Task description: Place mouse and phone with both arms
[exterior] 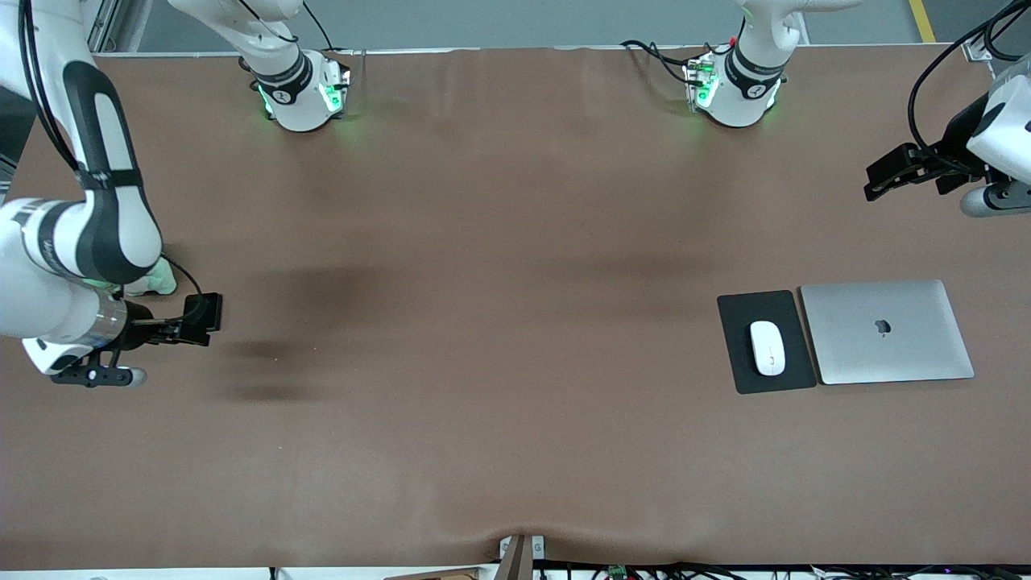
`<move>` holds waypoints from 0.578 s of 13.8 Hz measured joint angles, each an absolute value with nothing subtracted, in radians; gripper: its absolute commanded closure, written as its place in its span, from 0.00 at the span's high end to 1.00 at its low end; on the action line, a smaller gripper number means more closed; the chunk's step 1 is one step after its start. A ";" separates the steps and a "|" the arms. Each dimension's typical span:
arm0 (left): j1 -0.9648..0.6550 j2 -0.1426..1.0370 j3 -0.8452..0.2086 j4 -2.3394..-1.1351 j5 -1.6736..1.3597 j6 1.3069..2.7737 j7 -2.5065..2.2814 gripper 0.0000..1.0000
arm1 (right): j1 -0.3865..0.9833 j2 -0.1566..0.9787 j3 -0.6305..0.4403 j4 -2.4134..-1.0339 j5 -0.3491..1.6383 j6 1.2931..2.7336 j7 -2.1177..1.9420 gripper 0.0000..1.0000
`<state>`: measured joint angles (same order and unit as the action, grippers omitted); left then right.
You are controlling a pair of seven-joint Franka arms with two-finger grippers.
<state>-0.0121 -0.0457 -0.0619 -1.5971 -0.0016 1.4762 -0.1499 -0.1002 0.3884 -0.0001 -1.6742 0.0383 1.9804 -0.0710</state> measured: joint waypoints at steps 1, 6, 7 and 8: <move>-0.012 -0.046 -0.061 -1.597 -0.002 1.467 -0.150 1.00 | -0.093 0.368 0.000 -1.646 0.038 1.932 -0.065 1.00; -0.012 -0.047 -0.061 -1.582 -0.002 1.458 -0.150 1.00 | -0.092 0.213 -0.011 -1.608 0.038 1.749 -0.058 1.00; -0.012 -0.048 -0.061 -1.579 -0.002 1.449 -0.150 1.00 | -0.092 0.183 -0.010 -1.608 0.038 1.718 -0.055 1.00; -0.012 -0.050 -0.061 -1.577 -0.002 1.439 -0.150 1.00 | -0.091 0.154 -0.008 -1.608 0.038 1.687 -0.044 1.00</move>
<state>-0.0123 -0.0498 -0.0607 -1.5769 -0.0016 1.4391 -0.1499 -0.0914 0.1544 -0.0077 -1.6083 0.0381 1.6872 -0.0443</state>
